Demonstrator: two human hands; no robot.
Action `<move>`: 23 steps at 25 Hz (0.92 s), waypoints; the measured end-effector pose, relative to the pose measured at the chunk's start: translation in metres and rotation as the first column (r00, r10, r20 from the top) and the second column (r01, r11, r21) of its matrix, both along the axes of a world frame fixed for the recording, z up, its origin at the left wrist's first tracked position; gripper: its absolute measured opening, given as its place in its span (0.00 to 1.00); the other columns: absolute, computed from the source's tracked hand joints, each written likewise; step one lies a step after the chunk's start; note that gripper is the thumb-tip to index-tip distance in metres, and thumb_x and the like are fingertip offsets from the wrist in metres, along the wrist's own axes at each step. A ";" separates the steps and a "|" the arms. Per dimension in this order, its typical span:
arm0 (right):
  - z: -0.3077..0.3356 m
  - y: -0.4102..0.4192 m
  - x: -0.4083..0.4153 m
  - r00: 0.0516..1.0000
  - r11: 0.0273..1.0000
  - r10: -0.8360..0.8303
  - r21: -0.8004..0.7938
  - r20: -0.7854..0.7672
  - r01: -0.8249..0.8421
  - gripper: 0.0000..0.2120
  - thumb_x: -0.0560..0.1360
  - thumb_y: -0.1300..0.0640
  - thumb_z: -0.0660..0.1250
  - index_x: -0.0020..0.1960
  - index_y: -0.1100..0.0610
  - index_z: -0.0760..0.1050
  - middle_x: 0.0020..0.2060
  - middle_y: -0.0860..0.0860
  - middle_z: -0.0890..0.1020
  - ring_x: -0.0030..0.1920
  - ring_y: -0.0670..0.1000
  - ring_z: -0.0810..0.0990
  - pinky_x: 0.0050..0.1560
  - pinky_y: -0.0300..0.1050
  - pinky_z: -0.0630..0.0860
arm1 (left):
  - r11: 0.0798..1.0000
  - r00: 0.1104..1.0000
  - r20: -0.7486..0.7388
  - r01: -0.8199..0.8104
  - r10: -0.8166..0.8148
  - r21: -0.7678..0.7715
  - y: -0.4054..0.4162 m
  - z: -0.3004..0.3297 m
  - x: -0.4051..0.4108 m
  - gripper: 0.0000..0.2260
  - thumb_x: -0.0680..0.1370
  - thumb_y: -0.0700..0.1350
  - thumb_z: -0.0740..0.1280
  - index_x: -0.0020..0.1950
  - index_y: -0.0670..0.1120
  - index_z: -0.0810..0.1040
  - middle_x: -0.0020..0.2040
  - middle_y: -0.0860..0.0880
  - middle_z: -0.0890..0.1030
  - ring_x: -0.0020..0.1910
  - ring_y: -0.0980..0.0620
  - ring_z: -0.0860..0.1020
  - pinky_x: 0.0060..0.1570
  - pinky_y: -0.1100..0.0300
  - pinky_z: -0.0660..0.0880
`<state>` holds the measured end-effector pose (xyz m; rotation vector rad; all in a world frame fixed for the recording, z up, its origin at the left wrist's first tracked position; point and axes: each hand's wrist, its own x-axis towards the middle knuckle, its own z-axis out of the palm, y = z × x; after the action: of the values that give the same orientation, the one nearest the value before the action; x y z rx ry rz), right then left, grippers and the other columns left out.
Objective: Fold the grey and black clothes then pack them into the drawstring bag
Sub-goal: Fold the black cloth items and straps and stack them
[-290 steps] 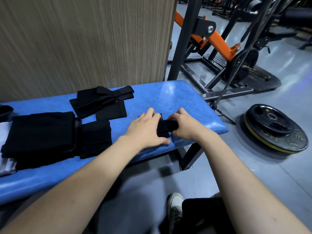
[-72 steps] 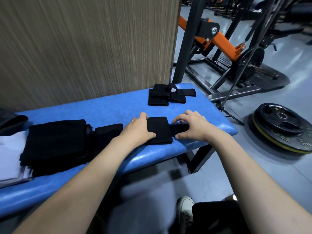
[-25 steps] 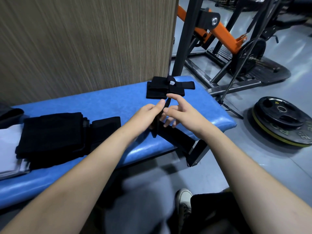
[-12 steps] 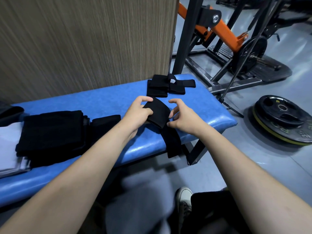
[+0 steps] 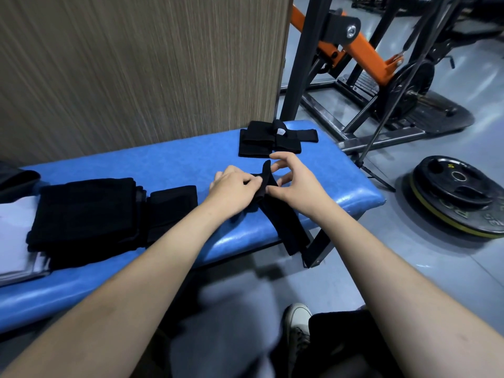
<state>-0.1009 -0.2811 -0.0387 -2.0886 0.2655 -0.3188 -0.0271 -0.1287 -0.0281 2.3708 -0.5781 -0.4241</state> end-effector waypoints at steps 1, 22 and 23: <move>-0.001 0.000 0.000 1.000 1.000 0.008 -0.007 0.008 -0.008 0.29 0.71 0.62 0.75 0.67 0.48 0.69 0.55 0.45 0.77 0.39 0.50 0.76 0.40 0.40 0.76 | 0.995 0.992 -0.122 0.001 -0.014 -0.102 0.001 0.003 -0.002 0.21 0.82 0.59 0.58 0.42 0.48 0.82 0.46 0.47 0.79 0.48 0.48 0.74 0.49 0.56 0.68; -0.010 -0.006 0.012 0.975 0.821 0.033 -0.551 -0.221 -0.152 0.17 0.72 0.50 0.75 0.58 0.50 0.77 0.49 0.46 0.72 0.55 0.51 0.72 0.60 0.49 0.71 | 0.992 0.994 0.091 -0.046 0.057 -0.115 0.016 -0.006 0.010 0.19 0.79 0.40 0.62 0.69 0.52 0.67 0.48 0.46 0.78 0.51 0.47 0.77 0.47 0.52 0.73; -0.010 -0.009 0.012 0.971 0.810 0.016 -0.566 -0.238 -0.152 0.15 0.72 0.49 0.75 0.57 0.49 0.78 0.49 0.46 0.72 0.56 0.52 0.72 0.59 0.49 0.71 | 0.999 0.986 0.164 -0.018 0.023 -0.031 0.016 -0.009 0.009 0.18 0.79 0.40 0.62 0.69 0.51 0.68 0.52 0.47 0.75 0.55 0.47 0.74 0.47 0.54 0.69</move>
<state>-0.0887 -0.2904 -0.0484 -2.7478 0.2219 -0.1110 -0.0179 -0.1123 -0.0374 2.3954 -0.6301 -0.2107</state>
